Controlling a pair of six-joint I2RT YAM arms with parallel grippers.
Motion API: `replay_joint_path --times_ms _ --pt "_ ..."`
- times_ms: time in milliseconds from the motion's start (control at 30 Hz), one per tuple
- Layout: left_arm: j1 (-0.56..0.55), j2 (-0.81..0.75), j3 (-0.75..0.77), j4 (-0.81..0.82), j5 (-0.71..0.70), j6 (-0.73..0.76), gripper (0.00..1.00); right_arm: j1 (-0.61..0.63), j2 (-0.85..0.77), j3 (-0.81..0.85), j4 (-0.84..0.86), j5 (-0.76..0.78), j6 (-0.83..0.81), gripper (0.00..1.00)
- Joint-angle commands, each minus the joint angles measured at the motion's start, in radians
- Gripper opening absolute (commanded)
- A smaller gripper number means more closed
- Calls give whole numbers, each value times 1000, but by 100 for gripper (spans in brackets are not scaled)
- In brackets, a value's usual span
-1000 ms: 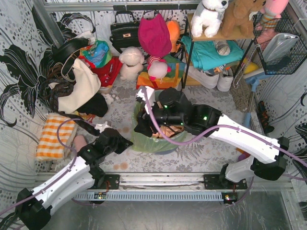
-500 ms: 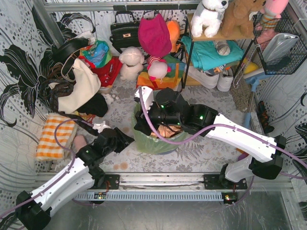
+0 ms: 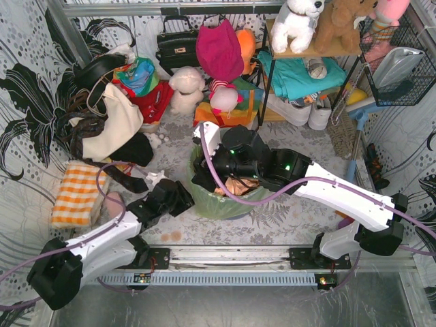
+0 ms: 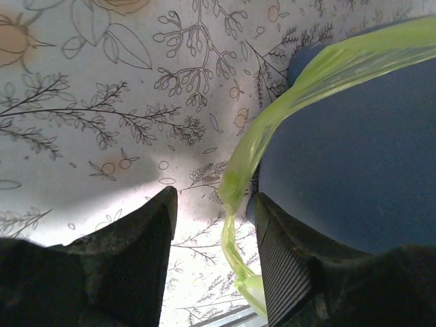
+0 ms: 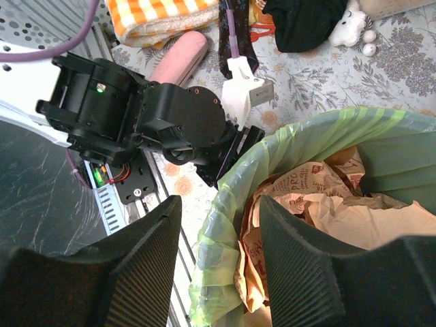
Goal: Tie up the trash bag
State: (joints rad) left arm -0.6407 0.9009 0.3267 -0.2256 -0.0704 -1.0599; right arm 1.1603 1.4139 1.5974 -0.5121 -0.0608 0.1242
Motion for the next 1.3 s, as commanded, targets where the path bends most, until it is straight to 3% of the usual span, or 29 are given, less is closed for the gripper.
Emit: replay_joint_path --times_ms 0,267,567,800,967,1100,1267 --pt "3 44 -56 206 63 39 58 -1 -33 -11 9 22 26 49" --pt "2 141 -73 216 63 32 50 -1 -68 -41 28 30 31 50" --pt "2 97 -31 106 13 56 19 -35 -125 -40 -30 276 93 49" --pt "3 40 -6 42 -11 67 4 -295 -193 -71 -114 296 212 50" --pt "2 26 23 12 -22 81 0 -536 -266 -169 -140 279 285 50" --pt "3 22 42 3 -45 87 0 -743 -307 -302 -104 157 327 50" --pt "3 20 73 -17 -57 89 0 -879 -338 -512 0 -23 358 50"
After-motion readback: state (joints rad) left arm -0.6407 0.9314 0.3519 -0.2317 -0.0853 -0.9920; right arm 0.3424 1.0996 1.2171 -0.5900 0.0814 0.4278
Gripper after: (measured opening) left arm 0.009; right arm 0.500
